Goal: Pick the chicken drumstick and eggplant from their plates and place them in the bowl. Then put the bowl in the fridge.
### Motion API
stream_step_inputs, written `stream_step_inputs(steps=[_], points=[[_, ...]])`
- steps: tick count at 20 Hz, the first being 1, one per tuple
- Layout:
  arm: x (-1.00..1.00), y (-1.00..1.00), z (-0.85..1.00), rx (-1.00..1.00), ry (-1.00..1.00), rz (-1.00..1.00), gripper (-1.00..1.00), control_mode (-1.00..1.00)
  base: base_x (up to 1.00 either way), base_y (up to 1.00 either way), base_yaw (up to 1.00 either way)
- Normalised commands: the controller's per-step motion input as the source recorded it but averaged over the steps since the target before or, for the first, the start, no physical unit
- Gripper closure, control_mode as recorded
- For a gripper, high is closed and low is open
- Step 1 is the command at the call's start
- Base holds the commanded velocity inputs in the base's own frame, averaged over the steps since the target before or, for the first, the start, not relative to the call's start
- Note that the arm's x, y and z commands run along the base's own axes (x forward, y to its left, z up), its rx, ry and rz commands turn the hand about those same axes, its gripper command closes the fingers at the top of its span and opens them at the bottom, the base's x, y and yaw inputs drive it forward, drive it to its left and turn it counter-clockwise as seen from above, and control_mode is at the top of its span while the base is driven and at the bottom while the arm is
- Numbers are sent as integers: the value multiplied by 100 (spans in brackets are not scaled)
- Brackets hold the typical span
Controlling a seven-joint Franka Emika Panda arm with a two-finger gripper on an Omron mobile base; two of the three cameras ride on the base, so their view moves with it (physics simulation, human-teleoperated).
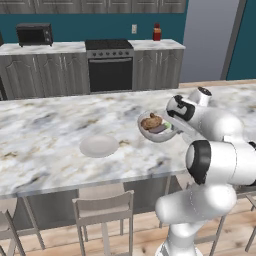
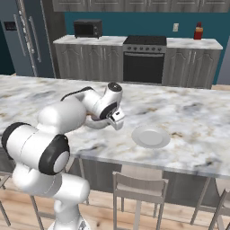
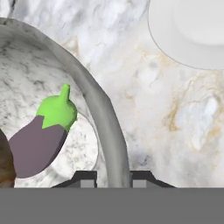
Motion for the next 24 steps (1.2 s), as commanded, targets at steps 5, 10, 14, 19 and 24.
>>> stream_step_inputs(steps=[5,10,14,19,24], points=[[-35,2,39,1,0,1,100,-100,0,0,0],[-38,10,24,13,1,0,100,-100,0,0,0],[-27,18,6,9,0,0,100,-100,0,0,0],[-7,16,0,1,0,0,100,-100,0,0,0],[0,2,0,0,0,1,100,-100,0,0,0]])
